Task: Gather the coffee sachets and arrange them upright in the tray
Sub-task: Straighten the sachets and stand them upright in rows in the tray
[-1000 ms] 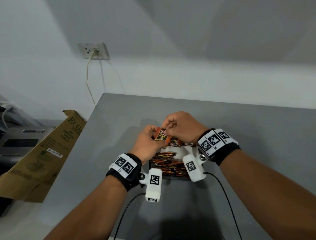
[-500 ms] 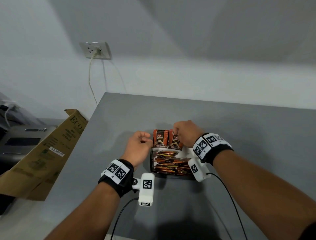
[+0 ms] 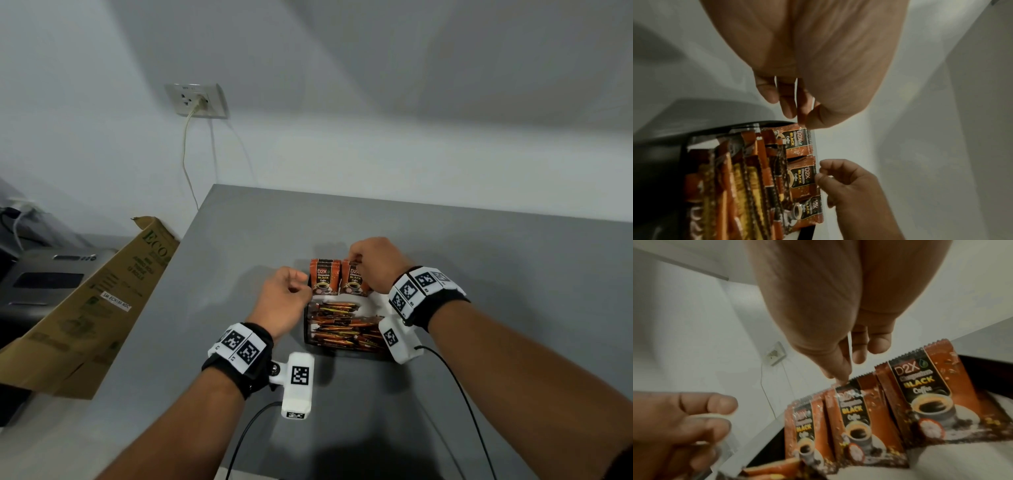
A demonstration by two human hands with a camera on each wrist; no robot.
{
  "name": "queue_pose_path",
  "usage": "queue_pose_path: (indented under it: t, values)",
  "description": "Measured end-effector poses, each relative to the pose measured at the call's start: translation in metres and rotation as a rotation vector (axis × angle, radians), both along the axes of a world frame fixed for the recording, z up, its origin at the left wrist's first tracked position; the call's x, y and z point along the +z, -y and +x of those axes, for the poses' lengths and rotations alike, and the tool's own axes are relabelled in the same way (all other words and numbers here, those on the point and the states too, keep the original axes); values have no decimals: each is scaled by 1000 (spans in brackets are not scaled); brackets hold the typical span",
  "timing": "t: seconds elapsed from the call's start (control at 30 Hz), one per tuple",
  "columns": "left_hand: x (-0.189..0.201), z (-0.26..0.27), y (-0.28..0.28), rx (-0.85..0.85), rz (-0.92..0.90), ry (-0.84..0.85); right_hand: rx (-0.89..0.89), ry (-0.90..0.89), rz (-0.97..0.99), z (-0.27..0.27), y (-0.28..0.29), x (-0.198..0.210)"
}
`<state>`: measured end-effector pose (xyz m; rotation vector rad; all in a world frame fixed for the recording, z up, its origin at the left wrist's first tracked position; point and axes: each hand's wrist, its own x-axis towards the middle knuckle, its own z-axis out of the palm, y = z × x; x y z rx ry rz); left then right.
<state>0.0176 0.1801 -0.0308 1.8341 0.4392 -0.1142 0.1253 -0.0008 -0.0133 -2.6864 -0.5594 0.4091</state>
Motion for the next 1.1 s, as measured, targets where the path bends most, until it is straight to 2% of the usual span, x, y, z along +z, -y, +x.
queue_pose_path:
  t: [0.07,0.13,0.2,0.3,0.57,0.87,1.1]
  values:
    - [-1,-2,1,-27,43,0,20,-1,67,-6,0,8]
    - [-4,-5,3,-43,65,3,111,-95,89,-16,0,19]
    - [-8,-7,5,-60,82,-6,219,-183,53,-29,-3,24]
    - [-14,-7,9,-76,124,-27,287,-184,-7,-38,-7,16]
    - [-15,-11,9,-95,127,-58,256,-107,3,-39,-6,-3]
    - [-17,-13,8,-78,141,-41,257,-134,0,-42,-9,-9]
    - [-19,-14,7,-64,123,-30,232,-88,-37,-42,-12,-10]
